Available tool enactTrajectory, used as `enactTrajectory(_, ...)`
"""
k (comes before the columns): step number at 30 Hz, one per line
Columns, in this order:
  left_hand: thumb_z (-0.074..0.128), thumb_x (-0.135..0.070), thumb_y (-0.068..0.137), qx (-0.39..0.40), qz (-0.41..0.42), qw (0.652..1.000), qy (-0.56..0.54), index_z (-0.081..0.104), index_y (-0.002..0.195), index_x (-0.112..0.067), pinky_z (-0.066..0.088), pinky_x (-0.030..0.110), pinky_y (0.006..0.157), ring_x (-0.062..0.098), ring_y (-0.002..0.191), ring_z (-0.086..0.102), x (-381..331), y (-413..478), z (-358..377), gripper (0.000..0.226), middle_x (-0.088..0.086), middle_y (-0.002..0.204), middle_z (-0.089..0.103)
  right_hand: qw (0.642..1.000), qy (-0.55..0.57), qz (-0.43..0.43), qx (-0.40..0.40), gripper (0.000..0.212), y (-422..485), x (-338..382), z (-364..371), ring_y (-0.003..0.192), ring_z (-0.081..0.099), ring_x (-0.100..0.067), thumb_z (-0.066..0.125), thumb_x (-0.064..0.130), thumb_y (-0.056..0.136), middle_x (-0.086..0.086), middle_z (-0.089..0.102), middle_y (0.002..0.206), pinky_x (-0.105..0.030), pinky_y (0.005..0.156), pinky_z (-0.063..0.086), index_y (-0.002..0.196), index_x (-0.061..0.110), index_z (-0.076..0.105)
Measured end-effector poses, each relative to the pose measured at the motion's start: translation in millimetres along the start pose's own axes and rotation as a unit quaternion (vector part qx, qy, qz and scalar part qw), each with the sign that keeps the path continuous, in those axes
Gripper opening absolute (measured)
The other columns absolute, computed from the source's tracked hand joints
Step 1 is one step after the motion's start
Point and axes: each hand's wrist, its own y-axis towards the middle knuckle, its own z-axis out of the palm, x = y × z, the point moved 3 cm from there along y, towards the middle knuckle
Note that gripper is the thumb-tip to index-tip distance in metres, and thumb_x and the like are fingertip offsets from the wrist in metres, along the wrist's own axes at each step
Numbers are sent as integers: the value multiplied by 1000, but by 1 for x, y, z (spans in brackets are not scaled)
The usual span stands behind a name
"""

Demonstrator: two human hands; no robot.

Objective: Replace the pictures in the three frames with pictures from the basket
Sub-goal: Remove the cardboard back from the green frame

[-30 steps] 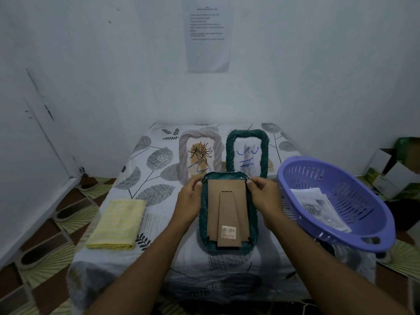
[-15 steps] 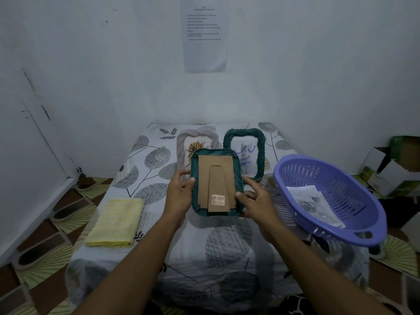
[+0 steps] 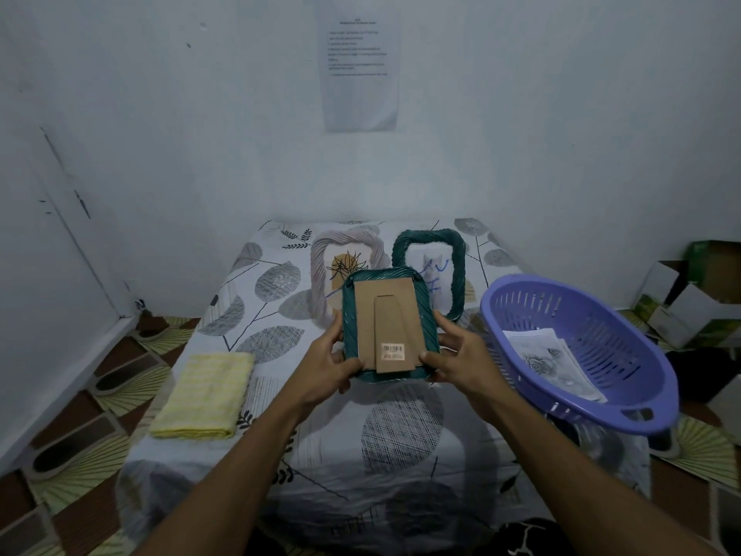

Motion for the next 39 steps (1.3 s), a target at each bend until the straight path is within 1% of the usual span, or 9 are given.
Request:
enactTrajectory(5,62,-4,90,-2,10,1000,0,14,151,-34,42,29,50,23,71,54,2,1,2,84,3,126,60,1000,3,2,-2,80,3,-6,-2,106,63,-33,64,-8,84,-14,56,132,-30,64,57,149,26,32)
enactTrajectory(11,51,2,94,25,27,999,-30,30,134,-50,37,31,52,16,61,42,-3,-3,4,69,0,113,63,1000,-12,11,-8,75,1,-8,-4,99,66,-25,53,-12,89,-13,58,131,-27,62,56,149,26,31)
enactTrajectory(17,47,3,95,31,23,998,-49,25,142,-44,38,31,53,18,63,41,2,-2,4,69,-2,114,64,1000,-22,9,-1,85,0,-5,-5,106,63,-29,69,-5,82,-13,55,133,-33,66,59,150,25,29)
enactTrajectory(24,47,-3,97,35,4,998,-50,15,150,-38,36,33,53,25,67,35,6,0,6,72,14,108,61,1000,-12,11,-14,81,-4,0,-2,98,65,-28,59,-12,85,-13,56,133,-31,63,58,150,22,26)
enactTrajectory(30,47,-3,97,27,-4,999,-38,21,149,-40,37,32,52,26,65,37,14,-1,7,68,23,108,57,998,-25,31,-39,74,-4,-5,-7,95,68,-32,53,-11,87,-15,64,122,-51,75,59,146,30,37)
enactTrajectory(32,47,-10,99,8,-4,999,-30,35,141,-41,41,34,51,21,61,43,9,-5,13,53,14,105,64,996,-29,38,-70,62,-7,-4,-9,82,67,-29,50,-7,89,-17,69,99,-50,72,60,141,27,46)
enactTrajectory(34,44,-19,101,-36,20,998,43,47,130,-38,48,35,64,11,68,54,5,-8,17,35,0,102,65,991,-68,30,-112,48,-13,-3,-14,70,57,-23,49,-2,92,-18,65,86,-37,63,54,135,19,54)
enactTrajectory(36,42,-24,101,-71,56,983,157,59,121,-25,46,27,76,12,88,58,8,-6,20,26,-1,109,63,983,-122,20,-138,39,-18,-6,-19,69,52,-15,50,3,95,-16,64,90,-27,62,45,132,13,56)
enactTrajectory(39,34,-43,98,-62,70,954,286,62,83,-12,41,30,67,18,76,55,17,-2,33,44,6,84,63,970,-184,31,-157,36,-22,-11,-26,78,55,-12,51,9,97,-13,67,108,-30,71,49,132,7,56)
